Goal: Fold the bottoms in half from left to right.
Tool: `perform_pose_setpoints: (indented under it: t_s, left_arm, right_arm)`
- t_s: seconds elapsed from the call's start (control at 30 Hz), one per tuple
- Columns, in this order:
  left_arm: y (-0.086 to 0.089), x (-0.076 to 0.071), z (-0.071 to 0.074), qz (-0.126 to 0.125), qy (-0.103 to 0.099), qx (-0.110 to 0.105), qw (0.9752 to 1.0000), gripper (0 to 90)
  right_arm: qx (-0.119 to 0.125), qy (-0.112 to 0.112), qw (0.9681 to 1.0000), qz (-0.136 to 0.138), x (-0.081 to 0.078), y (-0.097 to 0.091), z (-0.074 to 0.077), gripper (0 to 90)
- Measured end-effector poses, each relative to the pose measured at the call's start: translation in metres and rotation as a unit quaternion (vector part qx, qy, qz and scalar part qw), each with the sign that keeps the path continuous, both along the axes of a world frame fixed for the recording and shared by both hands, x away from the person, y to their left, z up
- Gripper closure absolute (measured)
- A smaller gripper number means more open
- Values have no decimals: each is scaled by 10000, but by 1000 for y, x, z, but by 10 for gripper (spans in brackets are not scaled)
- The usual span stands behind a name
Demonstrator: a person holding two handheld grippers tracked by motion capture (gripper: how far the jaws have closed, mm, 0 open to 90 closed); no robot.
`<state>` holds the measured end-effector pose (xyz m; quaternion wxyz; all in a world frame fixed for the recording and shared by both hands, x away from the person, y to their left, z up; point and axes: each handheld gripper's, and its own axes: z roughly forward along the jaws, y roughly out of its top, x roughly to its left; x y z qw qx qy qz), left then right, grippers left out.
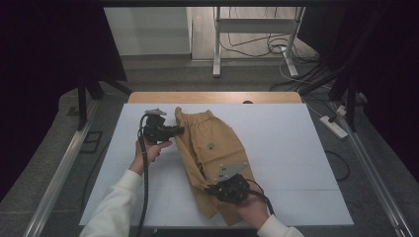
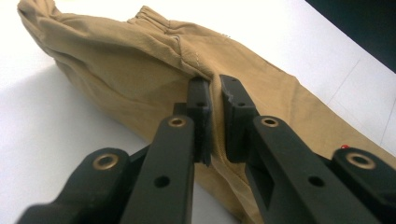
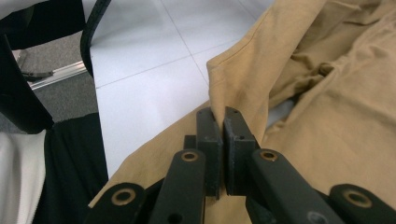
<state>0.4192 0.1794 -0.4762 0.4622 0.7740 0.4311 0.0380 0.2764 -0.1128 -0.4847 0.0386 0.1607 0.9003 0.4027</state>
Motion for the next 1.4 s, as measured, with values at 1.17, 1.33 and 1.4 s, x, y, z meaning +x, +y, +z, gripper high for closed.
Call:
perform_pose_setpoints:
  t_s: [1.17,1.33,1.4]
  left_arm:
    - [-22,1,7,-205,-139,-11,9997,811]
    - [-25,1,8,-222,-158,-30,9996,810]
    - [-27,1,9,-226,-170,-31,9996,810]
  right_arm:
    - [58,-41,9995,-317,-3,-31,6,864]
    - [59,-35,9994,-339,-4,-34,7,864]
    - [88,-48,9994,-332,-5,-35,8,864]
